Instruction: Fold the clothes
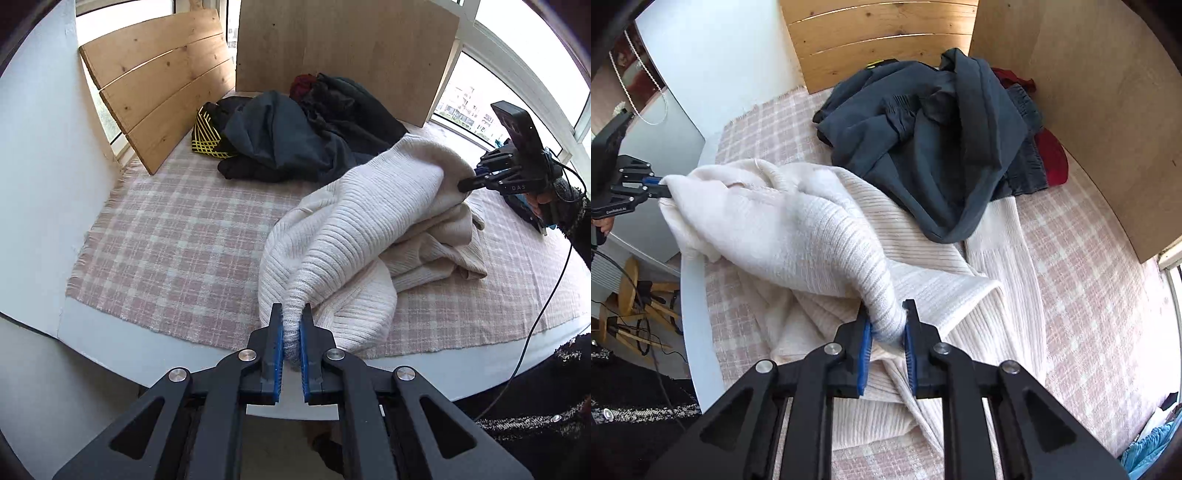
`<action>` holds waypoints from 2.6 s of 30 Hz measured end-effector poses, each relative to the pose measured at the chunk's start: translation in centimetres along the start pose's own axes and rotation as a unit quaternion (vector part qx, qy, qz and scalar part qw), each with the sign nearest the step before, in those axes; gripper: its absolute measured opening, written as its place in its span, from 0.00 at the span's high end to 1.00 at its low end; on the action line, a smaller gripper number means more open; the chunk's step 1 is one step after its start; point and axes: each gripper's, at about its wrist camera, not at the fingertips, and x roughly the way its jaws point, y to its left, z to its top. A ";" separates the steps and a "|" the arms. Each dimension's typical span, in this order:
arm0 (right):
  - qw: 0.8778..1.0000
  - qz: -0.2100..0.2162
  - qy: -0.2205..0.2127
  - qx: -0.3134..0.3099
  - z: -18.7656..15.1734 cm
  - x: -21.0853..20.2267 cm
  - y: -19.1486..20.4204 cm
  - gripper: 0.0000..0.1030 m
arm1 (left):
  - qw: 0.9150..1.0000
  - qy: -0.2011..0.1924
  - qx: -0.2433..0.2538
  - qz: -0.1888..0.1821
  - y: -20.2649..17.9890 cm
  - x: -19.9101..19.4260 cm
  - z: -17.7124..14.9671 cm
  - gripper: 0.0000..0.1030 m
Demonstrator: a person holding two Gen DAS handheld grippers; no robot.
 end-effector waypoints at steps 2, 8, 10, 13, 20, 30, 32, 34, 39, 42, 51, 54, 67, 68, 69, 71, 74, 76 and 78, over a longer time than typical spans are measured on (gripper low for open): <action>1.000 -0.015 0.005 -0.002 -0.7 -0.2 0.7 0.54 | 1.000 0.018 0.006 -0.004 0.3 1.1 -0.8 0.94; 0.996 -0.006 0.046 -0.080 3.3 4.2 2.3 0.49 | 0.999 0.041 0.012 -0.017 1.4 2.7 -2.0 0.94; 0.995 0.045 0.067 -0.052 3.5 5.3 1.6 0.52 | 0.999 0.042 0.011 -0.019 1.6 3.0 -2.2 0.94; 0.995 0.072 0.065 -0.009 2.9 4.6 0.7 0.92 | 0.999 0.042 0.016 -0.011 1.7 3.6 -2.3 0.94; 0.992 -0.035 -0.107 0.063 1.0 -11.8 0.9 0.93 | 0.999 -0.036 0.039 0.011 1.9 -0.4 2.5 0.94; 0.919 -0.265 -0.285 0.066 -3.5 -41.2 12.2 0.93 | 0.942 -0.264 0.204 0.047 -4.7 -20.7 14.7 0.94; 0.905 -0.296 -0.299 0.064 -4.4 -44.3 15.3 0.93 | 0.924 -0.301 0.232 0.051 -6.2 -24.5 15.2 0.93; 0.892 -0.327 -0.305 0.060 -5.2 -46.8 17.7 0.93 | 0.906 -0.335 0.253 0.054 -7.5 -28.0 15.4 0.93; 0.871 -0.383 -0.304 0.058 -6.2 -49.9 20.6 0.93 | 0.874 -0.388 0.287 0.060 -9.4 -34.1 15.8 0.93; 0.867 -0.398 -0.291 0.074 -6.6 -50.0 19.0 0.93 | 0.859 -0.403 0.308 0.066 -10.8 -36.0 16.6 0.93; 0.904 -0.348 -0.189 0.161 -9.9 -39.3 -0.1 0.93 | 0.875 -0.328 0.351 0.062 -16.0 -27.0 25.2 0.92; 0.914 -0.344 -0.125 0.176 -11.6 -31.8 -8.5 0.93 | 0.894 -0.265 0.356 0.065 -18.0 -18.7 28.5 0.92; 0.928 -0.219 0.025 0.299 -22.1 -16.3 -20.2 0.81 | 0.951 -0.009 0.305 0.038 -19.5 14.6 29.3 0.89; 0.934 -0.207 0.018 0.291 -21.5 -16.5 -19.0 0.75 | 0.950 -0.010 0.310 0.032 -19.4 13.4 26.9 0.86; 0.940 -0.194 0.011 0.281 -20.8 -16.7 -17.7 0.69 | 0.949 -0.010 0.313 0.025 -19.2 12.2 24.5 0.78; 0.952 -0.165 -0.003 0.257 -18.7 -16.2 -15.1 0.67 | 0.960 0.007 0.279 -0.021 -17.7 9.8 19.4 0.69; 0.971 -0.108 -0.033 0.211 -13.9 -13.3 -12.1 0.62 | 0.972 0.037 0.223 -0.061 -15.8 7.9 11.2 0.67; 0.979 -0.097 -0.043 0.174 -10.2 -10.5 -11.0 0.61 | 0.978 0.060 0.182 -0.083 -15.5 7.9 6.4 0.67; 0.984 -0.090 -0.044 0.147 -6.6 -7.3 -11.0 0.61 | 0.981 0.080 0.147 -0.095 -15.5 8.3 2.8 0.67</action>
